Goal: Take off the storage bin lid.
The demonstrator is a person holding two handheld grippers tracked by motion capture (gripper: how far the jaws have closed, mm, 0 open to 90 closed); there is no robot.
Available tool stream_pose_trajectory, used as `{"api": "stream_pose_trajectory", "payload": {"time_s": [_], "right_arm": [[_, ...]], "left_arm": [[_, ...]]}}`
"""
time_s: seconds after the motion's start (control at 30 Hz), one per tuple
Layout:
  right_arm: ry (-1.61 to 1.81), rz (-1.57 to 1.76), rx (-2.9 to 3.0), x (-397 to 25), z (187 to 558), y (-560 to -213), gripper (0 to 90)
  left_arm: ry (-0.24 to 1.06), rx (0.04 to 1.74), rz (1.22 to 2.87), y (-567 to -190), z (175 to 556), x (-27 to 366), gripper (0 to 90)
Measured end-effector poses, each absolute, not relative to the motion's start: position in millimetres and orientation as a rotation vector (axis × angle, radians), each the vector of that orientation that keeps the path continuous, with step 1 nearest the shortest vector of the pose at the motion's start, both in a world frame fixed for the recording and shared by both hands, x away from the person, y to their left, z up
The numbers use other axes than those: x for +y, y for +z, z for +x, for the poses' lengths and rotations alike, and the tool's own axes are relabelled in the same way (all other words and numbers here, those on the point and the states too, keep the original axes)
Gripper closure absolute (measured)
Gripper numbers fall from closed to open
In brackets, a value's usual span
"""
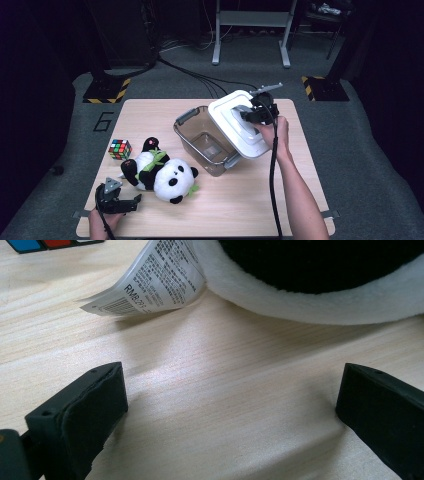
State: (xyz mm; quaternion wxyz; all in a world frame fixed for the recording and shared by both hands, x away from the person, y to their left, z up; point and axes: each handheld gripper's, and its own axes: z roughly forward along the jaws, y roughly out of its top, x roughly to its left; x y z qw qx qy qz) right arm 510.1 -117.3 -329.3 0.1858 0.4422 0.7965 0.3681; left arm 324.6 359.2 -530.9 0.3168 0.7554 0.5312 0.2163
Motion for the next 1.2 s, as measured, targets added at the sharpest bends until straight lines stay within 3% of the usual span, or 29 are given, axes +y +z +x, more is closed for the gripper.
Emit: {"api": "stream_pose_trajectory", "payload": {"time_s": [1.2], "right_arm": [[0.951,1.485,2.058,-201.9,506.8,-362.4,66.5]], "left_arm": [[0.587,1.394,1.973,-532.3,324.9,358.4,0.1]]}}
